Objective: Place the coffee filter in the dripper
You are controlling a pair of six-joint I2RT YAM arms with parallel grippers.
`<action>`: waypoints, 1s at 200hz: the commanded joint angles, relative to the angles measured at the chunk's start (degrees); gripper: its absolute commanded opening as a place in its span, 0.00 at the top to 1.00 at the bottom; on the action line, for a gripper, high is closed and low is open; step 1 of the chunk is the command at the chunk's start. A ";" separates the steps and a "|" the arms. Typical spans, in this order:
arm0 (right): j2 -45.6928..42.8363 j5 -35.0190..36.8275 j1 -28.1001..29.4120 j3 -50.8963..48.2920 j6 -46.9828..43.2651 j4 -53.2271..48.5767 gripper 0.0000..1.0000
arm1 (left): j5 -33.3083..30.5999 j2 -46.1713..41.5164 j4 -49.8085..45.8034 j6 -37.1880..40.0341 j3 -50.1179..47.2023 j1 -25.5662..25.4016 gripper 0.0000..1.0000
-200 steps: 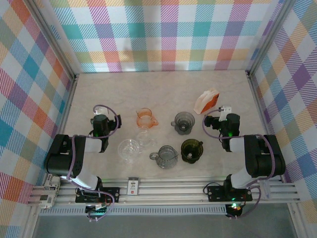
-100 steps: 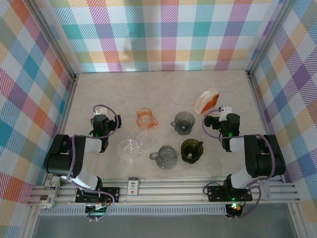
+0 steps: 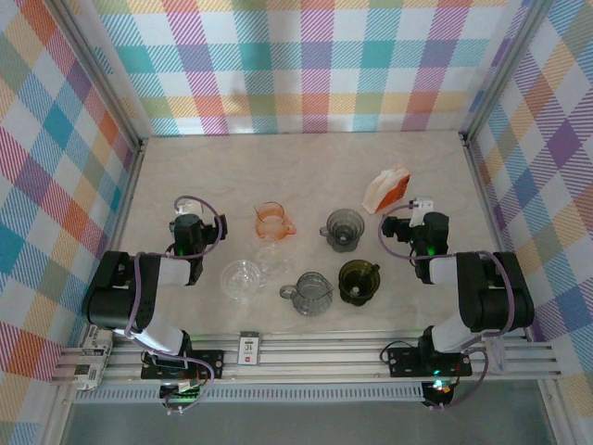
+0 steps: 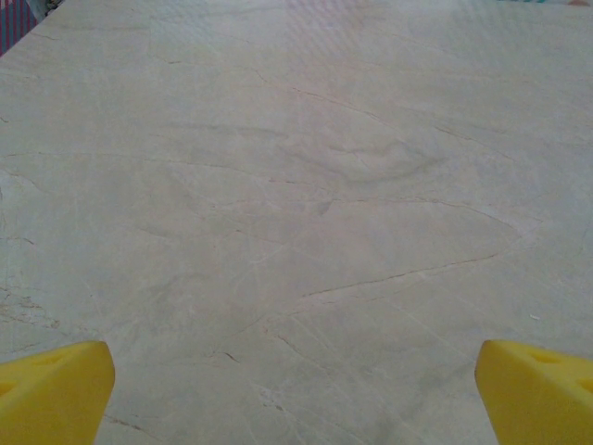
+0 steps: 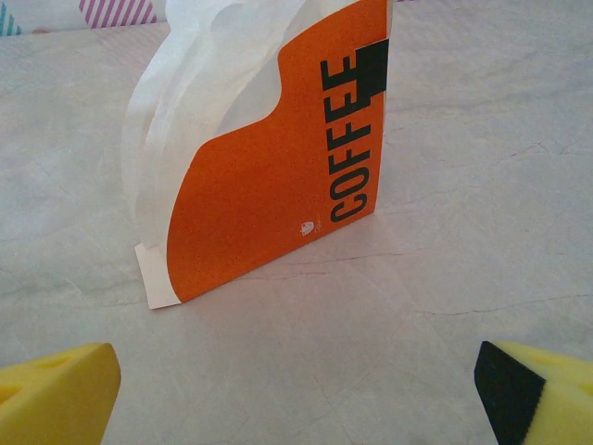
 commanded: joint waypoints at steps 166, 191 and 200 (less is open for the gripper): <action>0.23 -1.34 -0.57 1.27 -0.37 0.56 0.01 | 0.24 0.00 2.14 0.57 -0.52 0.38 0.00; -0.70 -1.36 -0.69 2.55 -0.08 -2.39 0.01 | 0.59 -0.24 2.53 0.61 -0.69 0.33 0.00; -1.63 -0.82 -0.65 3.36 0.05 -4.49 0.01 | 1.88 -0.98 -0.42 1.21 0.53 0.40 0.00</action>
